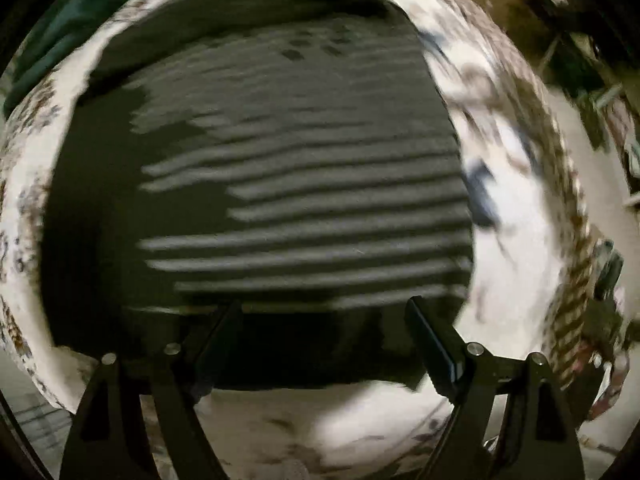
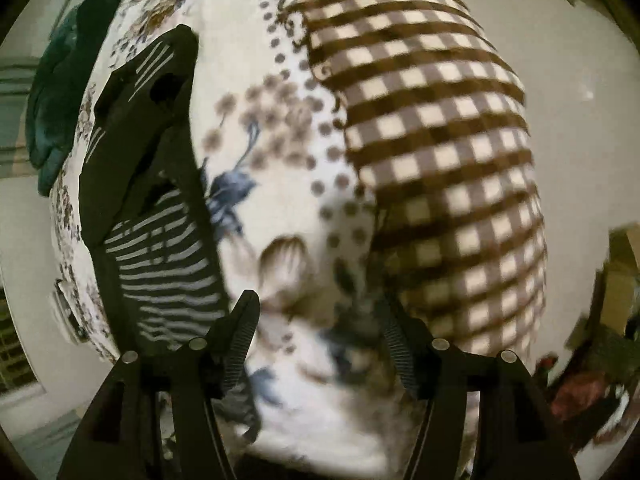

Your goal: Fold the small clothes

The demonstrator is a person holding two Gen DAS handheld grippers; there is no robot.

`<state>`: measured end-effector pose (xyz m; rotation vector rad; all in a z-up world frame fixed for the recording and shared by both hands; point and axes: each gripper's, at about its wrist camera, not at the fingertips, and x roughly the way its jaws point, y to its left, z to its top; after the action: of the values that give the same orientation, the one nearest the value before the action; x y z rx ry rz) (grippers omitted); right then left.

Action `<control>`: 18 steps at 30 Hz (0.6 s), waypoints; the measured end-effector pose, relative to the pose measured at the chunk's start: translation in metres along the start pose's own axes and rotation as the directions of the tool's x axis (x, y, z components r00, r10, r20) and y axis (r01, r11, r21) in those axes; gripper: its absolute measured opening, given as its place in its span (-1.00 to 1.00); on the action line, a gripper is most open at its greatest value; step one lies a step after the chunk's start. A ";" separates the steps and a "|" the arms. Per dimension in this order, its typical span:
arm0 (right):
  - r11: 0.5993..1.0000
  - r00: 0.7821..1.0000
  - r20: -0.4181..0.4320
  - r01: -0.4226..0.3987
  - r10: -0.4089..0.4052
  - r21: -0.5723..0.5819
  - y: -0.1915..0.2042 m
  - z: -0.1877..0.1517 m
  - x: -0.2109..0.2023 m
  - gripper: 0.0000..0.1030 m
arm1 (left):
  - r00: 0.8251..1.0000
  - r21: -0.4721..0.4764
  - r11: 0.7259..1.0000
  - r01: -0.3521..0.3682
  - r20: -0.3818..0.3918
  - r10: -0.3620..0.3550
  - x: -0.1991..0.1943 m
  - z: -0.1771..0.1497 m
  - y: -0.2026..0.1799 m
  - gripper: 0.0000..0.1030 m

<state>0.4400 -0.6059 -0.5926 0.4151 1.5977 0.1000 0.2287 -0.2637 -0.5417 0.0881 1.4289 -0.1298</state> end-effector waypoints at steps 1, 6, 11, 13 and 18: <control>1.000 1.000 0.011 -0.017 0.017 -0.010 -0.003 0.008 0.009 0.24 | 1.000 0.016 1.000 0.009 -0.011 -0.008 0.010 -0.002 -0.014 0.61; 0.990 0.990 0.031 -0.139 0.140 -0.023 0.000 0.069 0.041 0.24 | 0.996 0.053 0.995 -0.082 -0.023 0.083 0.043 -0.001 -0.061 0.57; 0.958 0.957 0.050 -0.286 0.287 -0.031 0.022 0.130 0.052 0.24 | 0.993 0.009 0.993 -0.121 0.011 0.121 0.044 0.007 -0.070 0.12; 0.943 0.941 0.052 -0.332 0.333 -0.035 0.037 0.156 0.057 0.24 | 0.989 0.015 0.989 -0.147 0.034 0.146 0.040 0.009 -0.076 -0.48; 0.926 0.924 0.062 -0.377 0.378 -0.026 0.073 0.208 0.069 0.24 | 0.988 -0.048 0.990 -0.129 0.077 0.132 0.025 0.010 -0.072 -0.92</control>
<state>0.6578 -0.5551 -0.6515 0.7068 1.4346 0.3874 0.2320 -0.3370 -0.5641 0.1398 1.3411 0.0053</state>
